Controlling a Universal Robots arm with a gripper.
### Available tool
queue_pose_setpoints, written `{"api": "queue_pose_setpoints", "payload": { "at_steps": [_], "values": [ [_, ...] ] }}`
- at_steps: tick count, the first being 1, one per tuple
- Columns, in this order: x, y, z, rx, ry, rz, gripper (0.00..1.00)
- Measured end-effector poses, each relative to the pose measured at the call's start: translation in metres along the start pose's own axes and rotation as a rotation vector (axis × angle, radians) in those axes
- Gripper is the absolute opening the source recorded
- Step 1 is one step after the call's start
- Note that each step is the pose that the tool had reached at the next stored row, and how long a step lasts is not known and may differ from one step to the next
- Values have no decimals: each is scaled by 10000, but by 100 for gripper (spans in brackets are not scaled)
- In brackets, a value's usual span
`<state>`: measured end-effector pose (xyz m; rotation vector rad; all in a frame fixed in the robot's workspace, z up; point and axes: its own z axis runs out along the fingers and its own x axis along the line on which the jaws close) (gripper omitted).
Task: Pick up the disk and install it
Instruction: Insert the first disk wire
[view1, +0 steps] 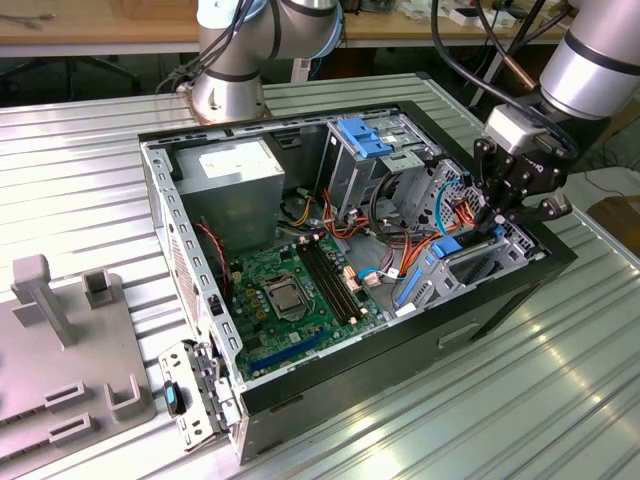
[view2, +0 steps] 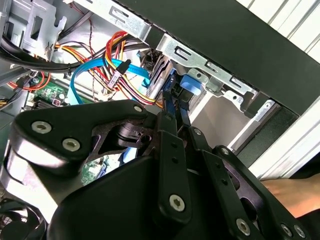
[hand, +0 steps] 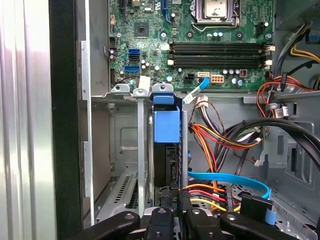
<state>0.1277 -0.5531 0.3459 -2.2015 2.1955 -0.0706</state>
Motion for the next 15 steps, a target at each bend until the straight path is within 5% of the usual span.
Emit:
{"api": "queue_pose_setpoints", "payload": {
  "at_steps": [15],
  "values": [
    [0, 2, 38, 0, -13, 1, 17]
  ]
}}
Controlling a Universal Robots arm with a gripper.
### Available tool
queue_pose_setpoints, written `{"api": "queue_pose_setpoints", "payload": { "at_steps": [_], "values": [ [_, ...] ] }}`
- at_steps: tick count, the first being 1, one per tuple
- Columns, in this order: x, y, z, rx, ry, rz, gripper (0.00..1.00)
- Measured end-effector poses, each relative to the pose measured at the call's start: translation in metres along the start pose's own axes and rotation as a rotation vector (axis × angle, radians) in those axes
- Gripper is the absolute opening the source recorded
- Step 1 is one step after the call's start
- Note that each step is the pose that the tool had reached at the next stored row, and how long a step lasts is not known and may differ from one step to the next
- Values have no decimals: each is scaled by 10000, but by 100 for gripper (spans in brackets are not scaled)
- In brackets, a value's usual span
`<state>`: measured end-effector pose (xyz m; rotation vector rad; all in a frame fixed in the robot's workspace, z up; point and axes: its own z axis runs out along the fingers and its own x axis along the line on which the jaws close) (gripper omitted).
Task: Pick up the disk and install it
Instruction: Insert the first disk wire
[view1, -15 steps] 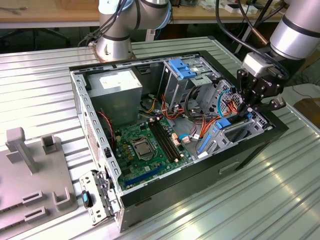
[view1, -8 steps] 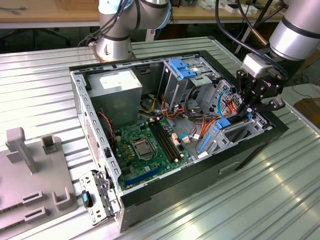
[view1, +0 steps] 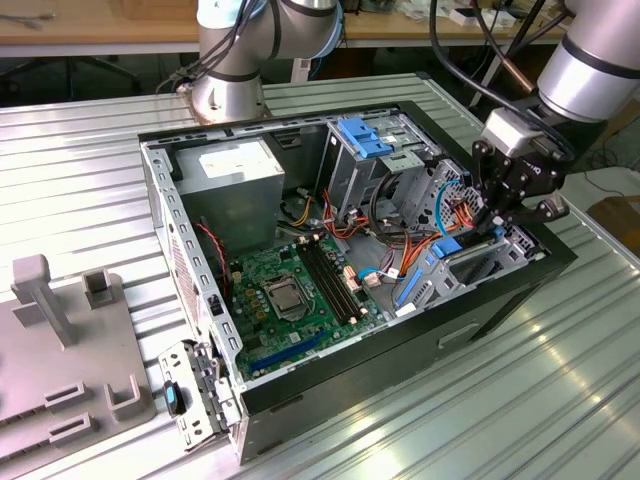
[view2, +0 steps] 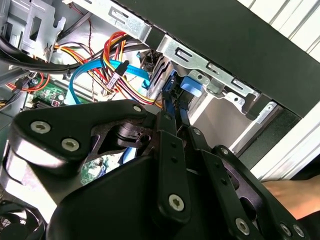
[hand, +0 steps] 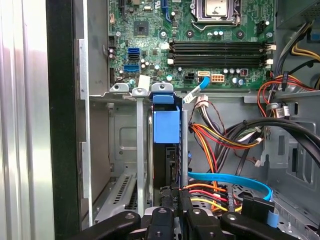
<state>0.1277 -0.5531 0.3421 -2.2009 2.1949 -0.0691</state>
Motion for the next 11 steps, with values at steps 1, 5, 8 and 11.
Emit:
{"api": "queue_pose_setpoints", "payload": {
  "at_steps": [1, 5, 8, 11],
  "values": [
    [0, 0, 1, 0, 0, 0, 17],
    [0, 1, 14, 0, -10, 1, 17],
    [0, 1, 22, 1, -11, 1, 17],
    [0, 2, 32, 0, -12, 1, 17]
  ]
}}
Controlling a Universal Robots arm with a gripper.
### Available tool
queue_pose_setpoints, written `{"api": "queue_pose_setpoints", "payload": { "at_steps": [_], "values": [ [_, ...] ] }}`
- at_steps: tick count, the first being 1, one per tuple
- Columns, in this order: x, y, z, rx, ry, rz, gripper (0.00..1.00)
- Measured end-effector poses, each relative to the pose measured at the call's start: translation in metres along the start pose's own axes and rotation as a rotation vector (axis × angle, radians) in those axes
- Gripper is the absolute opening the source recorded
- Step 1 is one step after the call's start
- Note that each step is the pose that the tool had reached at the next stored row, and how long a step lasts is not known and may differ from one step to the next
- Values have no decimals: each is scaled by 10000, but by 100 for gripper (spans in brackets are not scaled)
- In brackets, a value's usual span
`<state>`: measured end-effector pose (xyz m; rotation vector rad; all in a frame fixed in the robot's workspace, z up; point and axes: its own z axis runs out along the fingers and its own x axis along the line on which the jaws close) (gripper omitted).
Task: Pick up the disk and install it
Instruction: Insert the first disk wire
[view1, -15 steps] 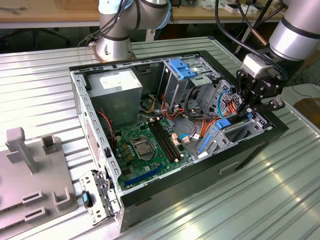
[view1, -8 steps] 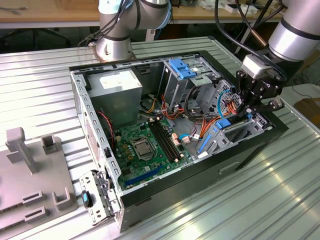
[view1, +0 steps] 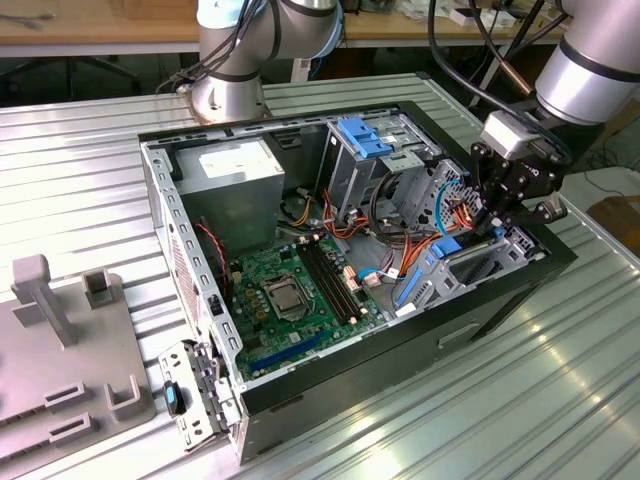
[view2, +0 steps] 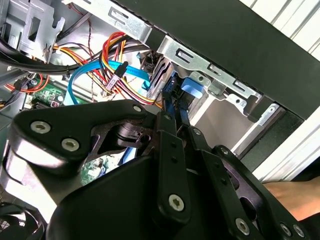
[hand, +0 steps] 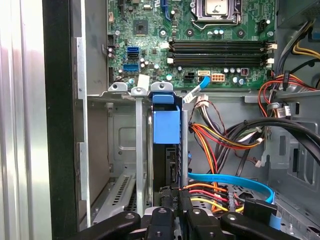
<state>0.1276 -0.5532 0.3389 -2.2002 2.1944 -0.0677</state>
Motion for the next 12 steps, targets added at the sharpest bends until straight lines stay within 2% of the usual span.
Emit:
{"api": "queue_pose_setpoints", "payload": {
  "at_steps": [3, 4, 6, 7, 8, 10, 12],
  "values": [
    [0, 1, 3, 7, -11, 1, 17],
    [-1, 1, 3, 18, -44, 1, 17],
    [-1, 1, -3, 29, -56, 2, 18],
    [0, 0, -25, 34, -49, 3, 18],
    [0, -1, -44, 36, -43, 2, 24],
    [0, -6, -132, 45, -43, 2, 24],
    [1, -6, -137, 50, -46, 3, 24]
  ]
}}
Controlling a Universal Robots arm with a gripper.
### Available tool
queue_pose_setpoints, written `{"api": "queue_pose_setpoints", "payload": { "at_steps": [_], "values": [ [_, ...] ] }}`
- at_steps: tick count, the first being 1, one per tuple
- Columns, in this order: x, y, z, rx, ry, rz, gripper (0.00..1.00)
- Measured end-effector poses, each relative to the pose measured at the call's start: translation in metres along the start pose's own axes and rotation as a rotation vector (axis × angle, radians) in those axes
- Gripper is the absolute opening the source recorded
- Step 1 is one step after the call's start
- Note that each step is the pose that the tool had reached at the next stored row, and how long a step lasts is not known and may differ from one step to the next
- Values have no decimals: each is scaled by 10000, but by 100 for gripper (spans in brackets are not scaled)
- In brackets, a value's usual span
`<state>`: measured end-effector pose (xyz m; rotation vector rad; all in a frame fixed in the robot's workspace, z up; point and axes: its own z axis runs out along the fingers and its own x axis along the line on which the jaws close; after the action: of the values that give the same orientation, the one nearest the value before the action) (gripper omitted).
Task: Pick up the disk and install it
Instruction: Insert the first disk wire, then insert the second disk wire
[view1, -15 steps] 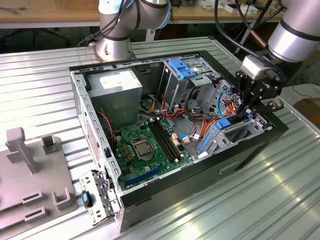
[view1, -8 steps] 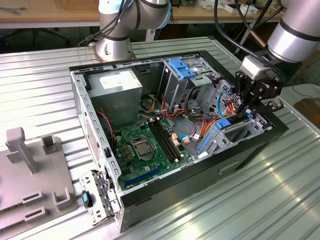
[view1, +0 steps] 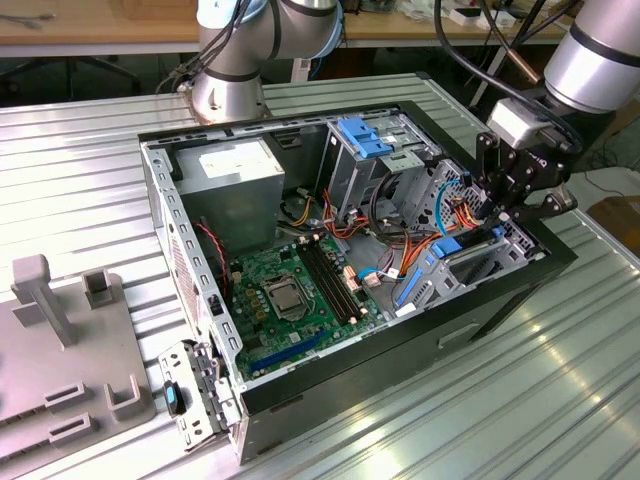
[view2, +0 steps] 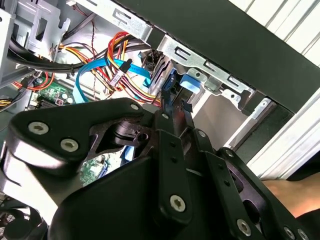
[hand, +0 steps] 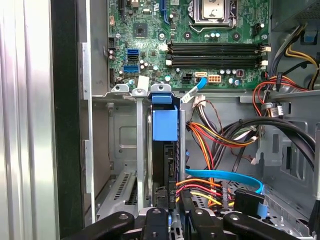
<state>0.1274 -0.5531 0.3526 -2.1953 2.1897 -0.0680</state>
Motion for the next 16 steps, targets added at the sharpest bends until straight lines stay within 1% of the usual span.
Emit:
{"api": "queue_pose_setpoints", "payload": {
  "at_steps": [3, 4, 5, 16],
  "values": [
    [0, 0, -1, 2, 1, 0, 24],
    [0, 0, -1, 4, 2, -1, 16],
    [0, -1, -1, 5, 2, 0, 11],
    [0, 0, -1, 16, 2, 0, 11]
  ]
}}
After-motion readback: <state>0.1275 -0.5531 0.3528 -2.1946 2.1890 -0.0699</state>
